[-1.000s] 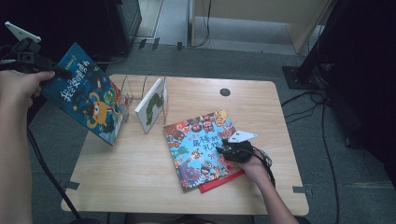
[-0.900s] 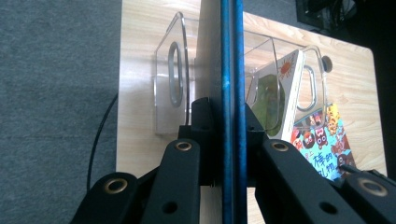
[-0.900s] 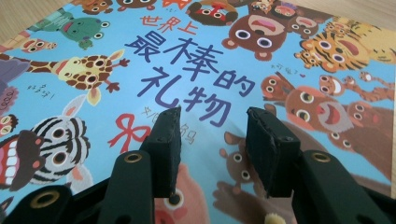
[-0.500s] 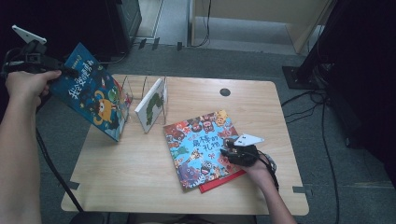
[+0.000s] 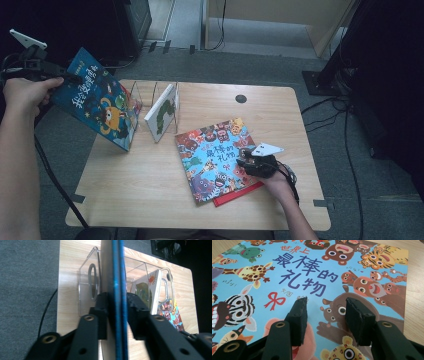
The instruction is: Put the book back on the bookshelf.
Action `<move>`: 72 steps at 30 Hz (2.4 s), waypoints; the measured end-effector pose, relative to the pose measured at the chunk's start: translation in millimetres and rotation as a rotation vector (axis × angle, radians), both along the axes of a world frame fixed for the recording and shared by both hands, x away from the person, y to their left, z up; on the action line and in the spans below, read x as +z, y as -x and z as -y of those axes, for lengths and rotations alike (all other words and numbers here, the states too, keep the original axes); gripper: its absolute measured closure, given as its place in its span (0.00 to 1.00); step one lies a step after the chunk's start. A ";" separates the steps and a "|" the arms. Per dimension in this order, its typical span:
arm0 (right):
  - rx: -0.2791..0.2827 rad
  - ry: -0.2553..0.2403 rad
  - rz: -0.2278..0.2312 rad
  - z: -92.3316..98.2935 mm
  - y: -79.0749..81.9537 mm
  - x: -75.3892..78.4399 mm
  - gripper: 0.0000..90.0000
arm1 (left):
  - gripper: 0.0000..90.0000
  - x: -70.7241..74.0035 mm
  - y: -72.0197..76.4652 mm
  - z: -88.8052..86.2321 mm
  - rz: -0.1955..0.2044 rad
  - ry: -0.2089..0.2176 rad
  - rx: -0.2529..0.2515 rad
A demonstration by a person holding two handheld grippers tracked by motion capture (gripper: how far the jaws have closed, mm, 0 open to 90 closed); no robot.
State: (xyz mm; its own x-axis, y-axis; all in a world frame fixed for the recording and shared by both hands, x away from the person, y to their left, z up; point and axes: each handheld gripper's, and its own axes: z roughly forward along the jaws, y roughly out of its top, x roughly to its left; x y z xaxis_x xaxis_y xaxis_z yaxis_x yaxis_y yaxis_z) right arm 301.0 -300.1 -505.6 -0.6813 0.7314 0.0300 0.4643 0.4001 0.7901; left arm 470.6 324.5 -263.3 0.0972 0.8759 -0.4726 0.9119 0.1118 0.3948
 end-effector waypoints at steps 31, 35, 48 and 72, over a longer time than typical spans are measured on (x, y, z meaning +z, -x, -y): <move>0.002 -0.025 -0.017 2.6 -0.7 -0.6 0.51 | 0.47 64.2 44.0 3.4 0.114 -0.039 -0.094; -0.013 -0.033 -0.029 6.2 -2.2 0.2 0.51 | 0.47 67.9 50.1 26.5 0.141 -0.073 -0.137; -0.026 -0.030 -0.039 14.4 -7.8 1.4 0.51 | 0.46 33.2 65.4 83.4 0.159 -0.099 -0.239; -0.028 -0.031 -0.025 14.5 -9.3 -0.2 0.50 | 0.47 -69.0 108.1 164.3 0.203 -0.077 -0.382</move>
State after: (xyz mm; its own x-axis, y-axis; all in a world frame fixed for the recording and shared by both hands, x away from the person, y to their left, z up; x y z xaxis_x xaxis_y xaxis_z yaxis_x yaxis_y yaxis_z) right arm 310.3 -314.7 -505.8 -0.6597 0.7483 0.0698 0.4949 0.3627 0.7896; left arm 362.5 160.2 -332.3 0.5049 0.7910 -0.3456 0.7853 -0.2547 0.5643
